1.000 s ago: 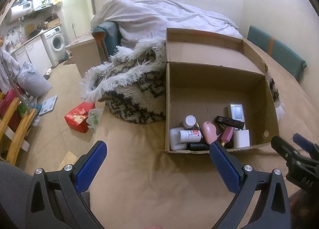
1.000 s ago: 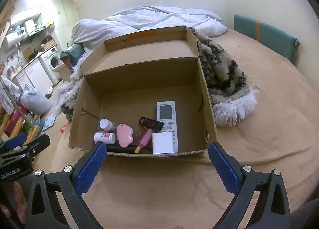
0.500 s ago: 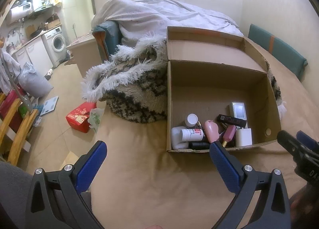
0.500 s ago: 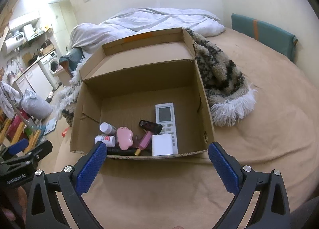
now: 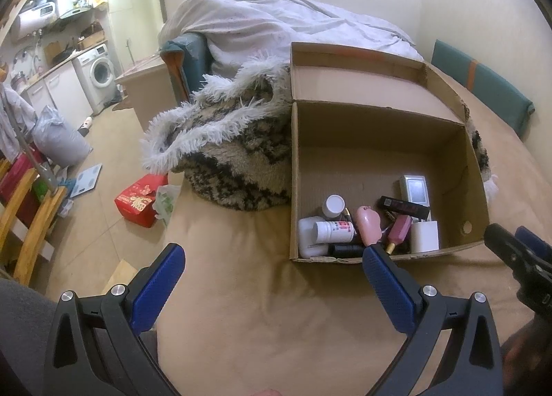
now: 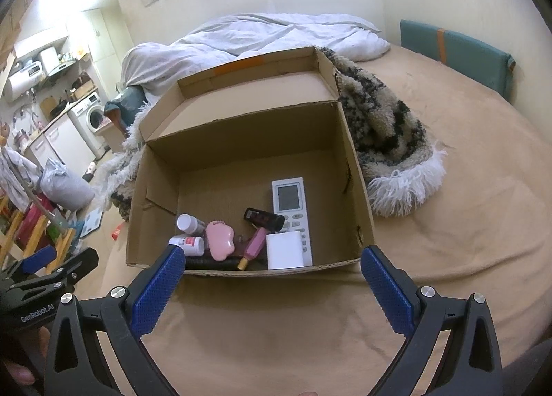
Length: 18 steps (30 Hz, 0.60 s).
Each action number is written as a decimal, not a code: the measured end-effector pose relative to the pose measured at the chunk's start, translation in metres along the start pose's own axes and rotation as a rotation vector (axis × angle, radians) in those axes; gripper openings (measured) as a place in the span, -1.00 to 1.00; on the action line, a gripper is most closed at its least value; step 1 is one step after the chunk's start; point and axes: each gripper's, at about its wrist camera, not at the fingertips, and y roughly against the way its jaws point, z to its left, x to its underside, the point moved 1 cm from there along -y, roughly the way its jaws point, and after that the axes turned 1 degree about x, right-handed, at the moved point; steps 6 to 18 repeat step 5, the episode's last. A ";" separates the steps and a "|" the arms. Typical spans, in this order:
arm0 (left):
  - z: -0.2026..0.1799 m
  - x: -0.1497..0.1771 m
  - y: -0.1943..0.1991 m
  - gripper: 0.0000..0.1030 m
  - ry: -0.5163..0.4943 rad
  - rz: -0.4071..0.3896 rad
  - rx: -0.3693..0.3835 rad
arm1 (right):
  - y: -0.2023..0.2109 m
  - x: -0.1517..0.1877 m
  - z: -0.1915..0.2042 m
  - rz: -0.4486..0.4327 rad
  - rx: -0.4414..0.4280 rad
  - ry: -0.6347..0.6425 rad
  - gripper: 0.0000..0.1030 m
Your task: Organize rigid objects
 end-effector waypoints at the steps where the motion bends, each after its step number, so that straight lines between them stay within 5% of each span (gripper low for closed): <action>1: 0.000 0.000 0.000 0.99 -0.001 0.000 0.000 | 0.000 0.000 0.000 0.000 -0.001 0.000 1.00; 18: 0.001 0.000 -0.002 0.99 0.002 0.006 0.001 | 0.000 0.000 0.000 0.002 -0.005 -0.004 1.00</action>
